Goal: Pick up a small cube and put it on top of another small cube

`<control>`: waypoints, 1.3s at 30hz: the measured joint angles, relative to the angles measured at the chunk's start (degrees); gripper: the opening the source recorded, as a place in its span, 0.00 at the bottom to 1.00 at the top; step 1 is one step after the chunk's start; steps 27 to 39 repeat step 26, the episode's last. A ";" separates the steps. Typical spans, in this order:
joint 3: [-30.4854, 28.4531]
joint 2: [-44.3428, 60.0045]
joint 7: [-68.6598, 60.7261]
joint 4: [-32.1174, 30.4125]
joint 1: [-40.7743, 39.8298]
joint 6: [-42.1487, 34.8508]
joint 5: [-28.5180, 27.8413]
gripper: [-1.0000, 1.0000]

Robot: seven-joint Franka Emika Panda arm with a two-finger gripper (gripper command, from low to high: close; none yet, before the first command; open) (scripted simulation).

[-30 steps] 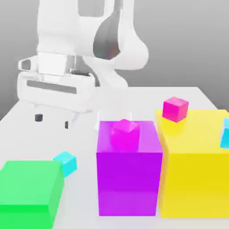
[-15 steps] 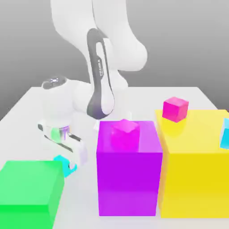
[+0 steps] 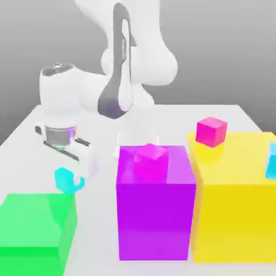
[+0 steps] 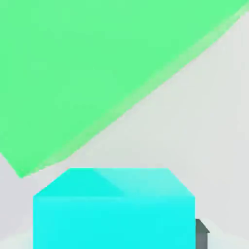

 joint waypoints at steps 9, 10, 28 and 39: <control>7.09 -8.09 1.43 15.84 7.23 -21.84 2.42 0.00; 8.02 -8.92 1.69 17.04 8.27 -24.33 3.09 0.00; 17.96 -13.09 4.58 19.51 18.19 -37.84 10.80 1.00; 17.96 -13.09 4.58 19.51 18.19 -37.84 10.80 1.00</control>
